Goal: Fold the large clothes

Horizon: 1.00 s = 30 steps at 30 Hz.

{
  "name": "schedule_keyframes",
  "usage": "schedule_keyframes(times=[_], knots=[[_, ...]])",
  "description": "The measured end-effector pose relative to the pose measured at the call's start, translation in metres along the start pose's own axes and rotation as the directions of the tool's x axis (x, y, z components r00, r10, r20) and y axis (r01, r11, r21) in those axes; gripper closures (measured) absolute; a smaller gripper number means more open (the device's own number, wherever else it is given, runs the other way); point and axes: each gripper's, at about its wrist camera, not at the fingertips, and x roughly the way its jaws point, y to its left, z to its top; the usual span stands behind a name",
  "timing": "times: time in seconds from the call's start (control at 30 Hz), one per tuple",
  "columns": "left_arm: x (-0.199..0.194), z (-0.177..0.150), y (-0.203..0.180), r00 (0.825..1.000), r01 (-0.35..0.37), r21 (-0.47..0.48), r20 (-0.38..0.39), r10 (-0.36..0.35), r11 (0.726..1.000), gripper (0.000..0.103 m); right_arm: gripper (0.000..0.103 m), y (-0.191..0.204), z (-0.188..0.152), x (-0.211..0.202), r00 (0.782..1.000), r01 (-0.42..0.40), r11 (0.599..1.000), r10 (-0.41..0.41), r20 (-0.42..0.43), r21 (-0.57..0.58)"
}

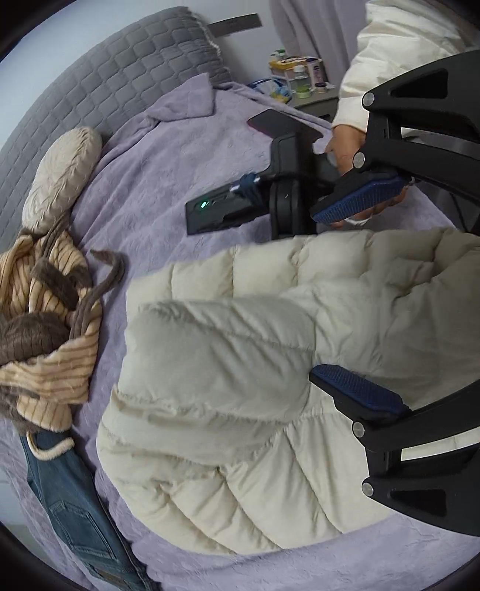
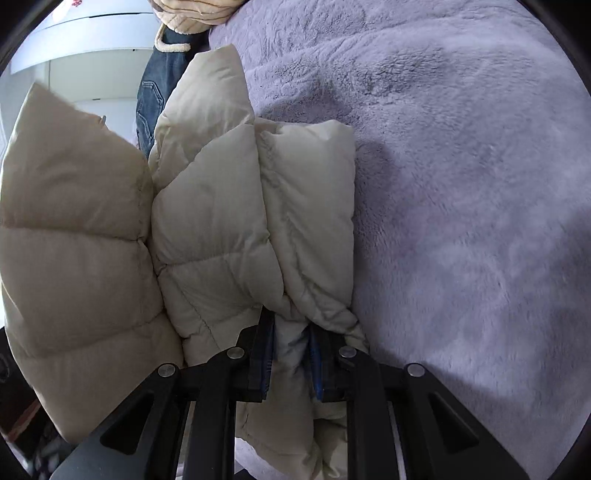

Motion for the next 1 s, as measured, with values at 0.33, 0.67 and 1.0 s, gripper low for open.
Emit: schedule_keyframes(times=[0.33,0.67,1.0], knots=[[0.036,-0.009,-0.036,0.994,-0.099,0.214,-0.028,0.108,0.972,0.024,0.084,0.0,0.013,-0.037,1.0,0.008,1.0,-0.009,-0.009,-0.03],[0.048,-0.015,-0.045,0.986,-0.152,0.28,-0.023,0.165,0.948,0.024,0.049,0.032,0.014,-0.125,0.987,-0.064,0.991,0.08,0.14,-0.118],[0.052,-0.018,-0.051,0.982,-0.177,0.311,-0.014,0.19,0.934,0.024,0.049,0.078,0.027,-0.1,0.986,-0.152,0.966,0.162,0.031,-0.21]])
